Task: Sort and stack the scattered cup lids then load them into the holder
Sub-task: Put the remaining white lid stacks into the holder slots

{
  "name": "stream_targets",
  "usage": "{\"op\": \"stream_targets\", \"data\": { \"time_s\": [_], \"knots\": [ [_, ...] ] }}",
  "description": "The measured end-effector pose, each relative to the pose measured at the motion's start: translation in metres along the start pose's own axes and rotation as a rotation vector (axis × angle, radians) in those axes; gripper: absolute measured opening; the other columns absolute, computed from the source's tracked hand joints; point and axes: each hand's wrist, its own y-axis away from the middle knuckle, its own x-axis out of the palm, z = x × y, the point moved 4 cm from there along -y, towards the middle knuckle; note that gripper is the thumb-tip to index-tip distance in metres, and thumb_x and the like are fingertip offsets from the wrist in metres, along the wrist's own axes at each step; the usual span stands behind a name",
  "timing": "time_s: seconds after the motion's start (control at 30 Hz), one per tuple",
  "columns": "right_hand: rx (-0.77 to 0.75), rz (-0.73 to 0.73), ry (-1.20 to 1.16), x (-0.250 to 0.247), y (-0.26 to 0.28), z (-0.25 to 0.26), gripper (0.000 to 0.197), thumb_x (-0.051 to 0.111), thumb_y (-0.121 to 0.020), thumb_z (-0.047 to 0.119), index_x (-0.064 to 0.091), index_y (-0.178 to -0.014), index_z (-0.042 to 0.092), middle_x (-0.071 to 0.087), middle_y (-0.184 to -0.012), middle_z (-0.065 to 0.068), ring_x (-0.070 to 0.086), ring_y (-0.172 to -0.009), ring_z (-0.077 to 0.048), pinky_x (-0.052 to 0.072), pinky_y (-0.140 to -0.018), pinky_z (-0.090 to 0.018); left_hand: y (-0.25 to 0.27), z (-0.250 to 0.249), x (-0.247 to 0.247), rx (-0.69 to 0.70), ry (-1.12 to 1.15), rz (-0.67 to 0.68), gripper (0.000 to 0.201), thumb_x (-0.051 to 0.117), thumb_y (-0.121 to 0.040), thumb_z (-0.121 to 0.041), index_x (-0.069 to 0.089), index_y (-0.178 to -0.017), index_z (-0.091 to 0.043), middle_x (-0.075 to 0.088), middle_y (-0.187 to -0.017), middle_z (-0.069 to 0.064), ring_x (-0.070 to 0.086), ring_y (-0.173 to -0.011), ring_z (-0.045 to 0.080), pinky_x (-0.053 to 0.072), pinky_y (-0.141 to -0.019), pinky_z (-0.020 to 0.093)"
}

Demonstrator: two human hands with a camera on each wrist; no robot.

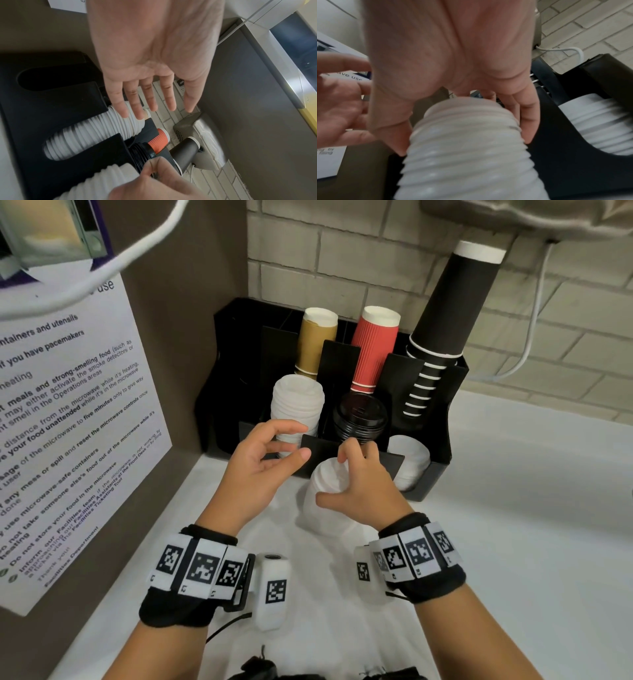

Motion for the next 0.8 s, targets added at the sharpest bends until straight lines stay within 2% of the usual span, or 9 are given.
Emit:
{"op": "stream_targets", "data": {
  "time_s": [0.13,0.23,0.3,0.37,0.43,0.53,0.6,0.7,0.8],
  "knots": [
    [-0.012,-0.034,-0.004,-0.007,0.003,0.004,0.059,0.081,-0.061,0.033,0.036,-0.098,0.023,0.035,-0.107,-0.001,0.049,-0.089,-0.031,0.044,-0.079,-0.035,0.001,0.004,0.002,-0.036,-0.022,-0.003,0.026,0.068,-0.090,-0.013,0.064,-0.109,-0.030,0.061,-0.116,-0.006,0.061,-0.104,0.013,0.047,-0.081,0.017],
    [-0.040,-0.150,-0.149,-0.025,0.009,0.005,0.054,0.080,-0.062,0.030,0.042,-0.099,0.019,0.039,-0.106,-0.002,0.046,-0.091,-0.018,0.040,-0.078,-0.015,0.003,0.005,0.005,-0.083,-0.053,0.037,0.037,0.074,-0.084,-0.014,0.062,-0.112,-0.037,0.060,-0.118,-0.011,0.061,-0.108,0.010,0.049,-0.086,0.024],
    [-0.062,-0.207,-0.282,-0.036,0.013,0.009,0.050,0.080,-0.066,0.028,0.045,-0.101,0.020,0.044,-0.108,-0.002,0.045,-0.097,-0.011,0.035,-0.077,-0.008,0.005,0.004,0.012,-0.126,-0.043,0.142,0.061,0.082,-0.071,-0.028,0.056,-0.124,-0.042,0.058,-0.129,-0.015,0.058,-0.115,0.005,0.049,-0.096,0.027],
    [-0.060,-0.170,-0.414,-0.040,0.017,0.014,0.051,0.079,-0.069,0.035,0.046,-0.108,0.027,0.049,-0.114,-0.001,0.048,-0.105,-0.011,0.040,-0.083,-0.016,0.007,0.003,0.022,-0.143,0.007,0.248,0.089,0.084,-0.062,-0.032,0.044,-0.141,-0.036,0.054,-0.139,-0.011,0.056,-0.123,0.008,0.046,-0.103,0.028],
    [-0.041,-0.099,-0.518,-0.039,0.020,0.018,0.056,0.074,-0.069,0.041,0.046,-0.117,0.034,0.053,-0.117,0.001,0.054,-0.107,-0.014,0.048,-0.086,-0.027,0.008,0.000,0.031,-0.140,0.056,0.276,0.099,0.084,-0.063,-0.025,0.035,-0.149,-0.028,0.052,-0.143,-0.007,0.055,-0.126,0.012,0.044,-0.108,0.036],
    [-0.063,-0.027,-0.613,-0.039,0.024,0.020,0.051,0.073,-0.079,0.037,0.048,-0.123,0.037,0.060,-0.113,0.004,0.062,-0.103,-0.013,0.052,-0.079,-0.026,0.008,-0.003,0.034,-0.144,0.123,0.241,0.096,0.082,-0.064,-0.022,0.036,-0.148,-0.029,0.053,-0.143,-0.006,0.057,-0.124,0.014,0.045,-0.108,0.044],
    [-0.064,0.023,-0.667,-0.040,0.026,0.021,0.050,0.070,-0.080,0.045,0.048,-0.124,0.042,0.063,-0.110,0.004,0.065,-0.099,-0.013,0.053,-0.074,-0.024,0.008,-0.003,0.032,-0.148,0.158,0.239,0.092,0.084,-0.063,-0.019,0.040,-0.142,-0.034,0.053,-0.142,-0.004,0.057,-0.125,0.017,0.045,-0.107,0.048],
    [-0.075,0.120,-0.661,-0.040,0.027,0.023,0.052,0.061,-0.077,0.055,0.044,-0.126,0.053,0.067,-0.106,0.006,0.067,-0.096,-0.012,0.057,-0.082,-0.031,0.007,-0.001,0.030,-0.151,0.178,0.250,0.090,0.088,-0.062,-0.014,0.042,-0.135,-0.037,0.052,-0.142,-0.002,0.058,-0.124,0.022,0.045,-0.106,0.051],
    [-0.096,0.141,-0.672,-0.042,0.030,0.025,0.051,0.063,-0.077,0.051,0.048,-0.126,0.048,0.067,-0.111,0.000,0.069,-0.096,-0.014,0.057,-0.085,-0.040,0.007,-0.001,0.030,-0.138,0.156,0.239,0.089,0.088,-0.062,-0.015,0.042,-0.134,-0.040,0.051,-0.141,-0.005,0.060,-0.120,0.022,0.048,-0.102,0.050]
  ]
}}
